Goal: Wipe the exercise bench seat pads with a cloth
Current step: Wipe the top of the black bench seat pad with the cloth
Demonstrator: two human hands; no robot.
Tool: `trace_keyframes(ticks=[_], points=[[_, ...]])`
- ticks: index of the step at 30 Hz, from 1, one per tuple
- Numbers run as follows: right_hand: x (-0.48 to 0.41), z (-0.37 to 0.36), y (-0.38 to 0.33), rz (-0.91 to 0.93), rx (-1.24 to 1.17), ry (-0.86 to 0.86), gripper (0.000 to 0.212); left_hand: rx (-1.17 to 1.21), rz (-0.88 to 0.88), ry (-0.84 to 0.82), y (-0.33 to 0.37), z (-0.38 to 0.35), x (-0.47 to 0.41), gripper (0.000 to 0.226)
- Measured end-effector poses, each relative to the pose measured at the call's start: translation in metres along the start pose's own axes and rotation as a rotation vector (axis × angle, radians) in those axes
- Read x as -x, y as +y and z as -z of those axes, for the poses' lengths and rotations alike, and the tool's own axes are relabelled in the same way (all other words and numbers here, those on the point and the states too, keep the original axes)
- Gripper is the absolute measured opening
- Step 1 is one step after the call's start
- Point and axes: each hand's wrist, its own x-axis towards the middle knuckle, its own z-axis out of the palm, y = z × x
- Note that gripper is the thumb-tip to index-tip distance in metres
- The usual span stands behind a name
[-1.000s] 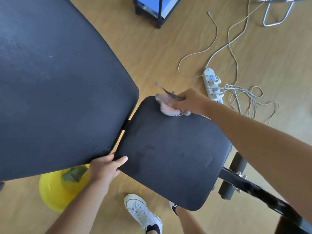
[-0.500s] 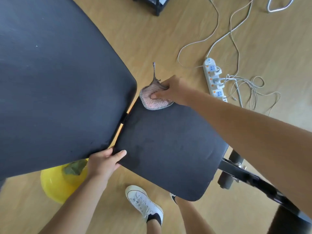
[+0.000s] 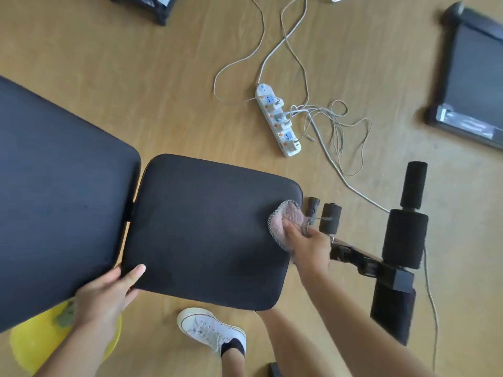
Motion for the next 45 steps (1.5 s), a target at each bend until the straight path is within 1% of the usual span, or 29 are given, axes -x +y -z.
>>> trace_keyframes(ticks=[2, 4, 6, 10, 12, 13, 15, 17, 19, 20, 21, 23, 25, 26, 27, 29, 32, 34, 37, 38, 40, 41, 43, 44, 45], points=[[0.029, -0.004, 0.023, 0.066, 0.05, 0.047, 0.058, -0.002, 0.004, 0.008, 0.002, 0.0, 0.002, 0.07], [0.032, 0.002, 0.027, 0.102, 0.081, -0.002, 0.057, -0.004, 0.014, 0.005, 0.005, -0.001, 0.006, 0.067], [0.008, 0.007, 0.006, 0.097, 0.104, -0.02, 0.056, -0.001, 0.03, 0.0, 0.008, -0.002, 0.009, 0.065], [-0.039, 0.008, -0.063, 0.056, -0.06, 0.108, 0.061, 0.005, 0.047, -0.021, 0.011, -0.002, 0.014, 0.066], [-0.03, 0.005, -0.06, 0.024, -0.059, 0.146, 0.054, 0.013, 0.053, -0.031, 0.012, -0.003, 0.015, 0.066], [-0.016, 0.001, -0.047, -0.008, -0.061, 0.143, 0.052, 0.016, 0.06, -0.039, 0.012, -0.003, 0.015, 0.065], [0.024, -0.003, -0.007, -0.046, -0.044, 0.12, 0.045, 0.02, 0.079, -0.053, 0.011, -0.002, 0.014, 0.062], [0.056, 0.0, 0.024, -0.066, -0.023, 0.014, 0.036, 0.01, 0.082, -0.045, 0.011, -0.001, 0.013, 0.061], [0.05, 0.009, 0.026, -0.086, 0.003, -0.089, 0.043, 0.005, 0.087, -0.036, 0.013, 0.001, 0.011, 0.059], [0.035, 0.013, 0.018, -0.084, 0.037, -0.106, 0.046, 0.006, 0.1, -0.041, 0.013, 0.001, 0.011, 0.057], [0.016, 0.016, 0.004, -0.073, 0.062, -0.086, 0.048, 0.002, 0.111, -0.043, 0.011, 0.002, 0.01, 0.055], [-0.013, 0.019, -0.028, -0.1, -0.012, 0.018, 0.049, -0.012, 0.115, -0.034, 0.01, 0.002, 0.01, 0.057], [-0.011, 0.011, -0.034, -0.084, -0.123, 0.081, 0.052, 0.003, 0.1, -0.056, 0.01, 0.0, 0.009, 0.06], [0.002, 0.005, -0.023, -0.083, -0.126, 0.083, 0.052, 0.009, 0.099, -0.068, 0.011, -0.001, 0.008, 0.061], [0.022, -0.002, -0.006, -0.103, -0.116, 0.063, 0.046, 0.018, 0.105, -0.065, 0.01, 0.0, 0.006, 0.062], [0.065, -0.009, 0.038, -0.222, -0.122, 0.014, 0.038, 0.031, 0.121, -0.041, 0.011, 0.002, 0.006, 0.065], [0.12, -0.02, 0.084, -0.476, -0.175, -0.026, 0.042, 0.016, 0.126, -0.034, 0.017, -0.001, 0.009, 0.069], [0.151, -0.046, 0.087, -0.636, -0.318, -0.067, 0.042, -0.018, 0.114, -0.033, 0.018, -0.002, 0.008, 0.07], [0.178, -0.096, 0.062, -0.877, -0.642, -0.105, 0.038, -0.07, 0.119, -0.04, 0.012, 0.001, 0.002, 0.074], [0.184, -0.111, 0.052, -0.918, -0.716, -0.1, 0.041, -0.105, 0.111, -0.026, 0.01, 0.002, -0.001, 0.076], [0.2, -0.144, 0.032, -0.929, -0.742, -0.148, 0.045, -0.207, 0.054, 0.012, 0.007, 0.004, -0.003, 0.077], [0.209, -0.16, 0.021, -0.916, -0.745, -0.217, 0.043, -0.235, 0.028, 0.026, 0.005, 0.004, -0.004, 0.072], [0.225, -0.186, 0.004, -0.881, -0.777, -0.336, 0.039, -0.259, 0.006, 0.034, 0.001, 0.005, -0.006, 0.053], [0.229, -0.192, 0.002, -0.849, -0.79, -0.37, 0.039, -0.261, -0.001, 0.034, 0.0, 0.006, -0.008, 0.049], [0.227, -0.189, 0.002, -0.834, -0.776, -0.386, 0.04, -0.259, -0.006, 0.024, 0.0, 0.007, -0.009, 0.05]])
